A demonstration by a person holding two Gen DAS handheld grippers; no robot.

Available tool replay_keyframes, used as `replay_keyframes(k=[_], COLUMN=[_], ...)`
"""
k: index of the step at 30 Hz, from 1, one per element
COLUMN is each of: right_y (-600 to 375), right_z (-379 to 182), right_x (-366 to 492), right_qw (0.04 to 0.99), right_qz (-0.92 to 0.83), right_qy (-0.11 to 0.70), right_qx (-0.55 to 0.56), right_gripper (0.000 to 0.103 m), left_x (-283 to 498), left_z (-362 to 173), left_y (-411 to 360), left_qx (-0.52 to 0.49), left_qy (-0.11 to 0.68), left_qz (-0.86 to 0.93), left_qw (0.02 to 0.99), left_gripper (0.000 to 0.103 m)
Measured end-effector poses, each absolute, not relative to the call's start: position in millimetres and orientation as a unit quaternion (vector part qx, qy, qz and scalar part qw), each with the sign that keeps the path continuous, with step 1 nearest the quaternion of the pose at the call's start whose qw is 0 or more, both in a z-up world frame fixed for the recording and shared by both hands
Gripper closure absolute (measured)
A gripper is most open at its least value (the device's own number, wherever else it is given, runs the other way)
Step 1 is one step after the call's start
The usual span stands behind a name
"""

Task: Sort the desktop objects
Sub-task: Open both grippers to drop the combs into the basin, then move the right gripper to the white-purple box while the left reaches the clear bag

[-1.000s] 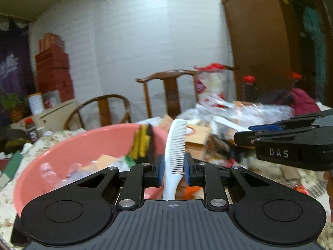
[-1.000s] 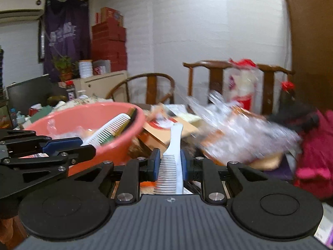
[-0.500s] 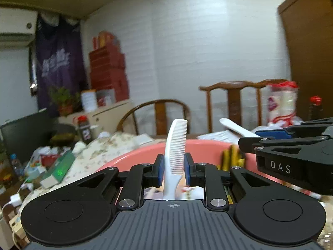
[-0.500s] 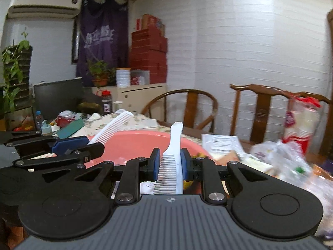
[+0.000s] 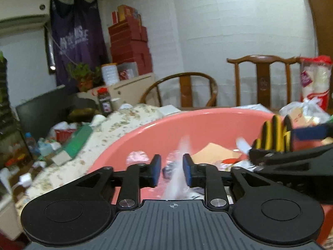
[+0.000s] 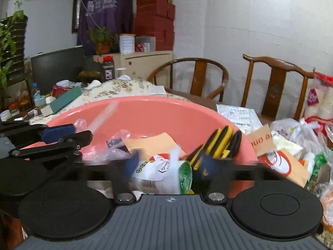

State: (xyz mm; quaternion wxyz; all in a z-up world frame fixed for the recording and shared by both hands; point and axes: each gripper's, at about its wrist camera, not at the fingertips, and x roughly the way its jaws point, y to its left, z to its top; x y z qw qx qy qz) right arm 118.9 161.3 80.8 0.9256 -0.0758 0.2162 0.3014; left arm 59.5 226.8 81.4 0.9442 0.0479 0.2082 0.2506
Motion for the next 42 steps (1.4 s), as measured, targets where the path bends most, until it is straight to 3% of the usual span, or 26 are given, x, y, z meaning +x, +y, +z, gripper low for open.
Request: replay_keyframes(k=[2, 4, 13, 23, 42], right_y=[160.0, 155.9, 130.4, 56.8, -134.0], right_z=[80.0, 79.4, 91.3, 90.3, 24.3], right_x=[118.0, 121.8, 112.9, 84.2, 15.1], right_qw=[0.93, 0.929, 0.938, 0.955, 0.971], right_qz=[0.291, 0.291, 0.283, 0.234, 0.033], right_qy=[0.207, 0.212, 0.193, 0.181, 0.227], right_qx=[-0.085, -0.079, -0.058, -0.033, 0.064], right_gripper=[0.018, 0.018, 0.006, 0.001, 0.001], left_x=[57.7, 55.6, 40.4, 27.2, 17.5], left_z=[80.6, 80.6, 89.9, 97.9, 65.7], left_y=[225.7, 225.9, 207.0, 159.8, 24.7], left_qx=[0.056, 0.057, 0.066, 0.083, 0.104], left_qy=[0.204, 0.2, 0.18, 0.151, 0.151], left_qz=[0.262, 0.268, 0.259, 0.225, 0.07], left_qw=[0.942, 0.941, 0.947, 0.959, 0.981], left_gripper=[0.038, 0.029, 0.019, 0.003, 0.0])
